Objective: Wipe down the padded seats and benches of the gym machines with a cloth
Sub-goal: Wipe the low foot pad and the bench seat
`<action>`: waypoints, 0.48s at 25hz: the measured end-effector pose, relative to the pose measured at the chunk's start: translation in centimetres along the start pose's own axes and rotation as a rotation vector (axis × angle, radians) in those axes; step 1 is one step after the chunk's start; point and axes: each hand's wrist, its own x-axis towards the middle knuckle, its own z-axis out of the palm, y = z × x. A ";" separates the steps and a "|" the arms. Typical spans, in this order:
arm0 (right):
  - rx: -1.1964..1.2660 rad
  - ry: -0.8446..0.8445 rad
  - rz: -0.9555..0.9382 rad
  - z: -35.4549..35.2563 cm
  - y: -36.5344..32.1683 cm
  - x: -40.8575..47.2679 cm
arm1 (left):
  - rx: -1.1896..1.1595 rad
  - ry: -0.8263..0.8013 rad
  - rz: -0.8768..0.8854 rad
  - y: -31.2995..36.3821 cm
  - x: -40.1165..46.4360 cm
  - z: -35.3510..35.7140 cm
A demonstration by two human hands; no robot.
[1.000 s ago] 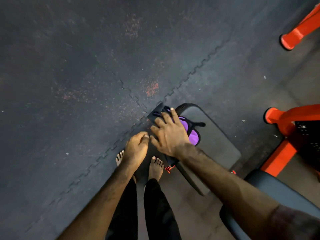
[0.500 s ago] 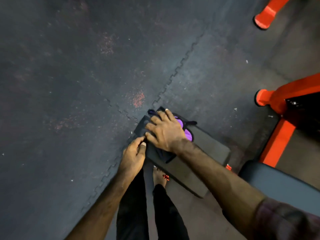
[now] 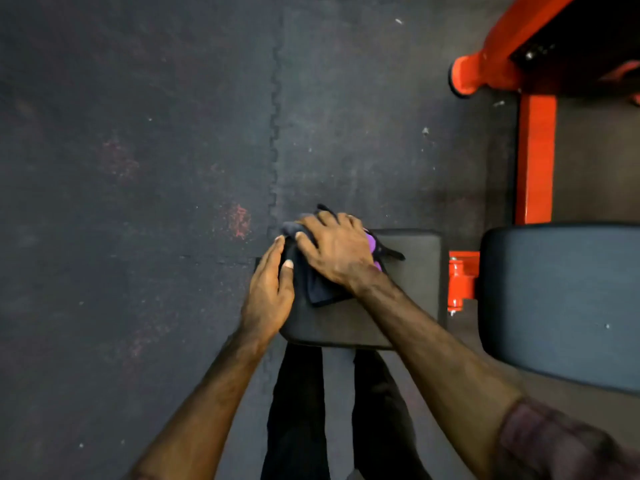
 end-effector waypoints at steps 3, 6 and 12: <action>0.025 -0.018 -0.042 0.1 3.5 -0.8 | 0.077 -0.085 0.036 0.9 2.0 -0.1; -0.022 0.010 0.260 -0.1 9.4 -2.6 | 0.255 -0.171 0.178 3.0 3.8 -0.1; 0.048 0.024 0.180 0.2 8.0 -1.8 | 0.560 -0.346 0.345 6.5 8.5 2.9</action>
